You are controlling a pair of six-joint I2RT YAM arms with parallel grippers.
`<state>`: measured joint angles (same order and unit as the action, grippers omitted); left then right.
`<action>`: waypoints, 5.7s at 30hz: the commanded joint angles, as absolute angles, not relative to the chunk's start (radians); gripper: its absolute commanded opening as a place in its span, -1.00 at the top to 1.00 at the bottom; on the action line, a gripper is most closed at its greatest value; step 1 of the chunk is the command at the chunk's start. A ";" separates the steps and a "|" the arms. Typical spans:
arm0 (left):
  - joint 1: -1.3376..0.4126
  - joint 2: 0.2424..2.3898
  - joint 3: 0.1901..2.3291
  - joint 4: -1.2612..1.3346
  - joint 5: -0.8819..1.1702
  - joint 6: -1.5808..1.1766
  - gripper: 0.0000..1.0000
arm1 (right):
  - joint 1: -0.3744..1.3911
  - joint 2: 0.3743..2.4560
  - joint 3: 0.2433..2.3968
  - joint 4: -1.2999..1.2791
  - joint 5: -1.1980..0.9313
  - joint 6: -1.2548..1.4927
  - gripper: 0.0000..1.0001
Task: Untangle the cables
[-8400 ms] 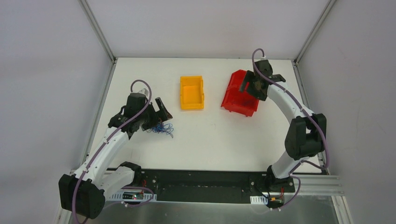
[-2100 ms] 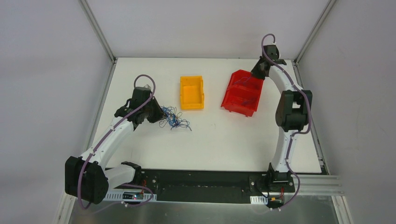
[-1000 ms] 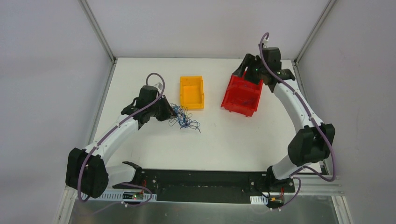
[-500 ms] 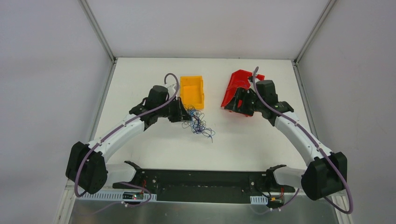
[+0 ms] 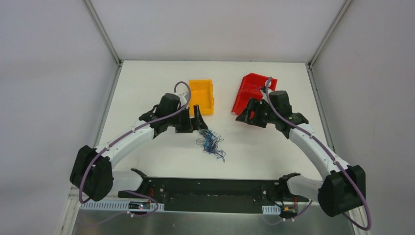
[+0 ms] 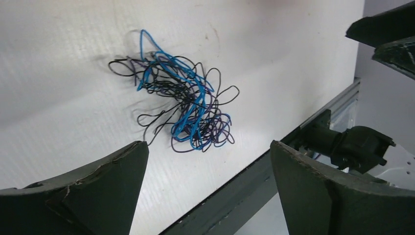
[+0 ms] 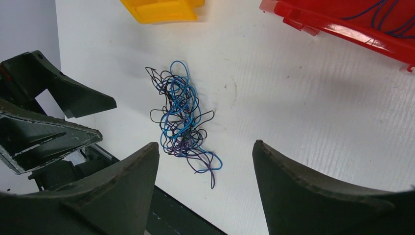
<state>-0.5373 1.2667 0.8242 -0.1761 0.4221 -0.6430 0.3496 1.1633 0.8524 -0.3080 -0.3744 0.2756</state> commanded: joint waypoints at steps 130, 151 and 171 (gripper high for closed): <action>-0.443 1.104 1.137 -0.460 0.257 -0.481 1.00 | 0.617 1.204 0.789 0.071 -0.396 0.283 -0.31; -0.443 1.122 1.037 -0.459 0.120 -0.486 1.00 | 0.647 1.601 0.920 0.126 -0.424 0.248 -0.35; -0.398 1.124 0.938 -0.496 -0.080 -0.614 1.00 | 0.534 1.495 0.817 0.142 -0.424 0.422 1.00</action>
